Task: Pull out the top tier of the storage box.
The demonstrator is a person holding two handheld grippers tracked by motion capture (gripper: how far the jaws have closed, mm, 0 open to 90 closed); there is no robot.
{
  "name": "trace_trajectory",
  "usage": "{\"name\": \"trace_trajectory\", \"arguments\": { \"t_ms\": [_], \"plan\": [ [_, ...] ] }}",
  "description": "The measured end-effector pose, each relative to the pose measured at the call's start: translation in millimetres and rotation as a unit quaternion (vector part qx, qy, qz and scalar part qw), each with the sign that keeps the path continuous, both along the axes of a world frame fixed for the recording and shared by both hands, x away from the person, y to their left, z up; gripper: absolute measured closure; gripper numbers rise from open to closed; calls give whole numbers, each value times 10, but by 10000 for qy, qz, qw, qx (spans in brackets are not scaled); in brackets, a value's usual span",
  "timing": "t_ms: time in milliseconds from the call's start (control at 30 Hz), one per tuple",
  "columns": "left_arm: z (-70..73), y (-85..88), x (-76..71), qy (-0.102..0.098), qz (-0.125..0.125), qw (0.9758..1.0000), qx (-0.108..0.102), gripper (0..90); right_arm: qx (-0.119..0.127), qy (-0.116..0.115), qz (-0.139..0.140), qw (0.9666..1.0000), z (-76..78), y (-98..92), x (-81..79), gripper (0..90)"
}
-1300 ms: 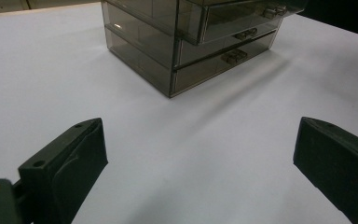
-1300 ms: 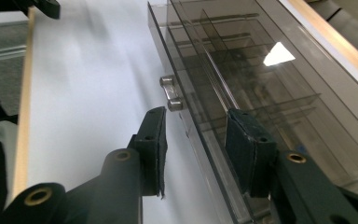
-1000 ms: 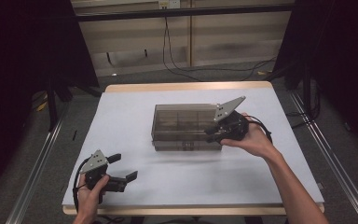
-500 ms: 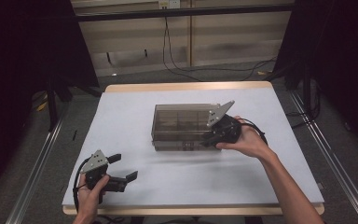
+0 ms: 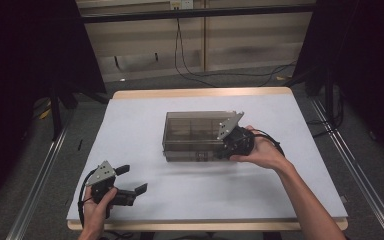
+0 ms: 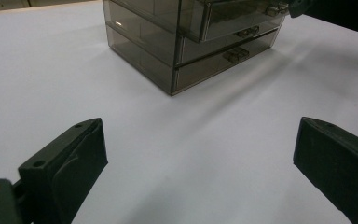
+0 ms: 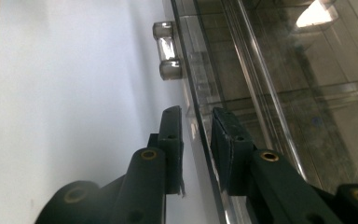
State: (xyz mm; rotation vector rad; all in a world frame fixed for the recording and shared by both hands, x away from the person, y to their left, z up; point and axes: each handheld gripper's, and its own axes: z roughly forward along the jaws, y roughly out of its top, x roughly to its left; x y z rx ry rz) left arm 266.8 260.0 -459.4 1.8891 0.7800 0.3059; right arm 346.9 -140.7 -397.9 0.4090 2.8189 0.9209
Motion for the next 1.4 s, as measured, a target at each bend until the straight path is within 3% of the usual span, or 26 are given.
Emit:
{"name": "trace_trajectory", "arguments": {
  "t_ms": [133, 500, 967, 1400],
  "plan": [
    [-4, 0, 7, -14, -29, 10000, -13, 26, 12, -22, -2, 10000, -1, -17, 8, 803],
    [-1, 4, 5, -15, -27, 10000, -6, 26, -65, -9, 57, 10000, 7, -25, 0, 819],
    [7, 6, -3, -5, -4, 10000, 32, 26, -7, 197, 367, 9991, 9, -26, -6, 860],
    [6, 12, -1, -13, -24, 10000, 29, 26, -9, 268, 421, 9988, 13, -31, -27, 862]
  ]
}}
